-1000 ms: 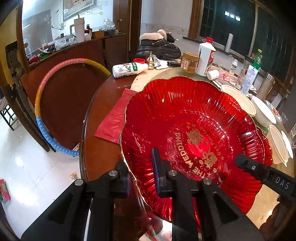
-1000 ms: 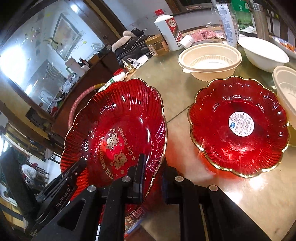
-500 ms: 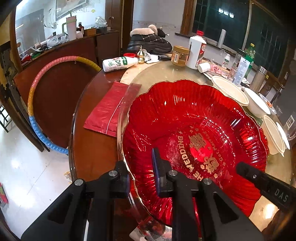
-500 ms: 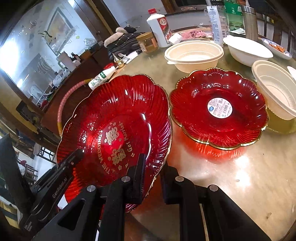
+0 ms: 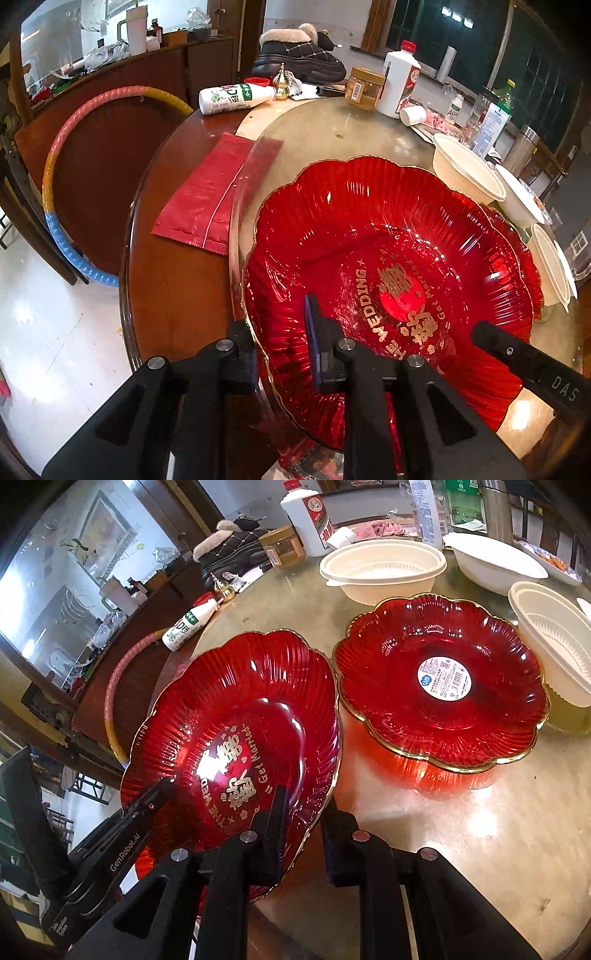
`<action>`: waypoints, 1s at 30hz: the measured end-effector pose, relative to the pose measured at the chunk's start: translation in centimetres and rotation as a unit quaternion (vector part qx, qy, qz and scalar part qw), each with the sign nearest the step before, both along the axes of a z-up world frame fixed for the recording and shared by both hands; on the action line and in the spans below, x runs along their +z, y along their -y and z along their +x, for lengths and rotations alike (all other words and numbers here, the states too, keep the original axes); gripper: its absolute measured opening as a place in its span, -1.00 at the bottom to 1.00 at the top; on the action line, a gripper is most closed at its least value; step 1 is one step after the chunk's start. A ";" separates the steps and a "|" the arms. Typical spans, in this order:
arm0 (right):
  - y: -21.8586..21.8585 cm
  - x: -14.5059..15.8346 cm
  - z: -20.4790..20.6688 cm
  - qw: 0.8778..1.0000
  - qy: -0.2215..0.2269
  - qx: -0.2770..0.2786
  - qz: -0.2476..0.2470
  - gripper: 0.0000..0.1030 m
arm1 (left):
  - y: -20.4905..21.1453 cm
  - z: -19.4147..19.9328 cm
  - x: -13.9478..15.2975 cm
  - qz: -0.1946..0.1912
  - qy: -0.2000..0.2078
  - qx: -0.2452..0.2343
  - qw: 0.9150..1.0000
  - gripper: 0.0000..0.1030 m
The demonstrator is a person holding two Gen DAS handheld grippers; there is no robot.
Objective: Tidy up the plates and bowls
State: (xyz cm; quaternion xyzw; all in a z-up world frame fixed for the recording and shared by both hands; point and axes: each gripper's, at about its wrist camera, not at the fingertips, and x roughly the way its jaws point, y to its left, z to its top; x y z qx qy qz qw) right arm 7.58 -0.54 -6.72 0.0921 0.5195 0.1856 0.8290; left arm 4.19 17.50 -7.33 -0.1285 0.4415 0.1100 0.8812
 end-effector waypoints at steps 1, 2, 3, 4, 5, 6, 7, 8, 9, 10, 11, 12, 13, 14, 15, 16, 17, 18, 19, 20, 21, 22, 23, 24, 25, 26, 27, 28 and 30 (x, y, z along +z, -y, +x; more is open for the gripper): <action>0.0 0.0 0.0 1.000 -0.001 -0.001 -0.001 -0.68 | 0.1 0.0 0.0 0.002 0.000 0.000 1.000 -0.64; 0.0 -0.1 0.0 1.000 -0.002 -0.001 -0.001 -0.68 | 0.1 0.0 0.0 0.004 -0.002 -0.001 1.000 -0.64; 0.0 -0.1 0.0 1.000 -0.003 -0.002 -0.001 -0.68 | 0.1 0.1 0.0 0.003 -0.002 -0.001 1.000 -0.64; 0.0 -0.1 0.0 1.000 -0.003 -0.002 0.000 -0.65 | 0.1 0.2 0.0 0.002 -0.004 -0.002 1.000 -0.64; 0.0 0.0 0.0 1.000 -0.004 0.000 0.005 -0.60 | 0.1 0.2 0.0 0.001 -0.005 -0.002 1.000 -0.64; 0.0 0.1 0.2 1.000 -0.005 -0.002 0.009 -0.59 | 0.2 0.2 0.0 0.001 -0.006 -0.001 1.000 -0.64; 0.1 0.2 0.2 1.000 -0.009 -0.002 0.013 -0.53 | 0.1 0.3 0.1 -0.002 -0.007 0.000 1.000 -0.64; 0.2 0.3 0.2 1.000 -0.013 0.000 0.018 -0.48 | 0.0 0.3 0.1 -0.009 -0.010 -0.001 1.000 -0.64; 0.4 0.3 0.2 1.000 -0.015 0.000 0.024 -0.34 | -0.2 0.3 0.2 -0.016 -0.013 -0.001 1.000 -0.58; 0.7 0.5 0.0 0.999 -0.013 -0.002 0.032 -0.14 | -0.5 0.1 0.5 -0.030 -0.015 0.001 0.999 -0.50; 1.1 0.8 -0.2 0.999 -0.007 -0.007 0.038 -0.04 | -1.0 -0.1 0.7 -0.043 -0.015 0.007 0.999 -0.44; 1.6 1.2 -0.5 0.999 0.000 -0.013 0.044 0.12 | -1.5 -0.5 1.0 -0.056 -0.012 0.019 0.998 -0.21; 2.3 1.6 -0.9 0.998 0.008 -0.020 0.052 0.24 | -2.3 -1.1 1.5 -0.068 -0.005 0.039 0.997 0.17; 3.0 2.0 -1.3 0.998 0.016 -0.025 0.063 0.29 | -3.0 -1.7 1.9 -0.077 0.006 0.060 0.995 0.37; 3.6 2.4 -1.6 0.997 0.021 -0.028 0.073 0.37 | -3.7 -2.5 2.3 -0.085 0.021 0.081 0.993 0.64; 4.4 2.7 -2.0 0.995 0.027 -0.033 0.086 0.44 | -4.4 -3.5 2.8 -0.094 0.042 0.107 0.989 0.66; 5.3 3.0 -2.4 0.994 0.035 -0.040 0.096 0.47 | -5.1 -4.4 3.2 -0.105 0.060 0.127 0.985 0.66; 6.0 3.3 -2.6 0.993 0.041 -0.048 0.103 0.54 | -5.6 -5.1 3.5 -0.115 0.072 0.144 0.980 0.66; 7.1 3.4 -2.9 0.990 0.049 -0.061 0.114 0.59 | -6.0 -5.7 3.8 -0.123 0.078 0.157 0.977 0.67; 8.2 3.5 -3.1 0.988 0.055 -0.076 0.123 0.61 | -6.2 -6.0 4.1 -0.122 0.080 0.166 0.975 0.68; 9.3 3.5 -3.2 0.985 0.060 -0.093 0.133 0.64 | -6.1 -6.3 4.4 -0.118 0.081 0.172 0.975 0.68; 10.4 3.4 -3.3 0.981 0.063 -0.111 0.144 0.64 | -5.8 -6.4 4.8 -0.110 0.085 0.173 0.975 0.68; 11.4 3.3 -3.3 0.978 0.064 -0.125 0.155 0.64 | -5.4 -6.5 5.3 -0.101 0.091 0.167 0.977 0.68; 12.6 3.1 -3.2 0.974 0.063 -0.143 0.166 0.64 | -4.8 -6.4 5.7 -0.093 0.098 0.155 0.979 0.68; 13.4 2.9 -3.1 0.971 0.060 -0.156 0.174 0.65 | -4.0 -6.3 6.2 -0.085 0.108 0.136 0.981 0.68; 14.1 2.6 -2.9 0.968 0.055 -0.166 0.180 0.66 | -3.2 -6.2 6.7 -0.078 0.117 0.115 0.983 0.68; 14.6 2.3 -2.8 0.966 0.048 -0.173 0.187 0.70 | -2.4 -5.9 7.2 -0.071 0.124 0.093 0.985 0.68; 15.2 2.0 -2.6 0.965 0.040 -0.175 0.194 0.71 | -1.2 -5.5 7.7 -0.065 0.128 0.066 0.988 0.68; 15.8 1.7 -2.3 0.963 0.028 -0.175 0.205 0.71 | 1.1 -3.8 8.8 -0.071 0.117 0.001 0.991 0.68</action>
